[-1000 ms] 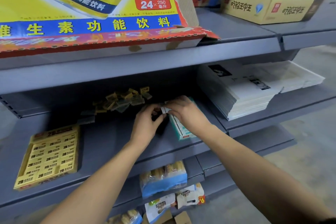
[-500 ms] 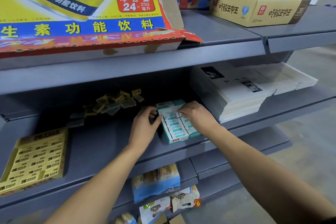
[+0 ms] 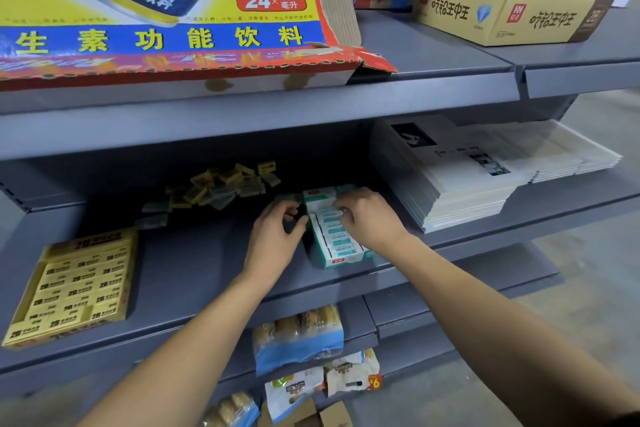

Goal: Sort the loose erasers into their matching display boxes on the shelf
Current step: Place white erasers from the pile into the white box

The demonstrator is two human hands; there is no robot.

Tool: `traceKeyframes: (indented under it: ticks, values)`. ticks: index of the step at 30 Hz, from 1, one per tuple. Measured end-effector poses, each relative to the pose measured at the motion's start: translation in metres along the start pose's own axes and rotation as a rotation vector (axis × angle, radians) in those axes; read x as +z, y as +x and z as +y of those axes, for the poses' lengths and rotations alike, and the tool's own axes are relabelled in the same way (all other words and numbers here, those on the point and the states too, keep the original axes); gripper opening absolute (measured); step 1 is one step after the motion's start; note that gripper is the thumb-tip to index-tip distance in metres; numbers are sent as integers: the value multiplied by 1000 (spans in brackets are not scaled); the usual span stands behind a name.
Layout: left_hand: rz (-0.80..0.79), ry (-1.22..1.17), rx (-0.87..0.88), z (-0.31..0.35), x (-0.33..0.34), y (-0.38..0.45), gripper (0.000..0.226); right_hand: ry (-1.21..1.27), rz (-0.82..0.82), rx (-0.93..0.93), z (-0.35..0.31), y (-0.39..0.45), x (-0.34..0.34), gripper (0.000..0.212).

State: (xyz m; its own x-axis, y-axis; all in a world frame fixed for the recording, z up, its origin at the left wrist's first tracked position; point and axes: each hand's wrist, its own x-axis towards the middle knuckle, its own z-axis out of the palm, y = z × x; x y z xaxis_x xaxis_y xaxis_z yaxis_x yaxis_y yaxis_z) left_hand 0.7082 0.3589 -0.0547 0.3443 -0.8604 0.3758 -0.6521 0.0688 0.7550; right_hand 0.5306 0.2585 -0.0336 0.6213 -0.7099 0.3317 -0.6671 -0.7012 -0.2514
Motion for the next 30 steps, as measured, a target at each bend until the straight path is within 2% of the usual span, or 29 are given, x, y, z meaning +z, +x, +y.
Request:
traceKeyframes:
  ticks: [5, 10, 12, 16, 18, 22, 30]
  values:
    - [46, 104, -77, -28, -33, -7, 27, 156, 23, -40, -60, 26, 21, 30]
    - [80, 229, -134, -53, -71, -7, 30, 170, -32, -56, -100, 41, 55, 30]
    - [78, 263, -135, -58, -80, -4, 30, 117, -47, -52, -105, 49, 63, 35]
    - [63, 281, -151, -64, -88, 3, 30, -211, -38, 37, -103, 61, 67, 52]
    - [51, 283, -153, -66, -88, 6, 31, -281, -13, 75, -99, 65, 67, 52]
    - [36, 270, -155, -68, -89, 12, 33, -301, -22, 109, -97, 72, 66, 38]
    - [28, 269, -147, -70, -96, 16, 29, -301, -160, 91, -104, 78, 67, 34]
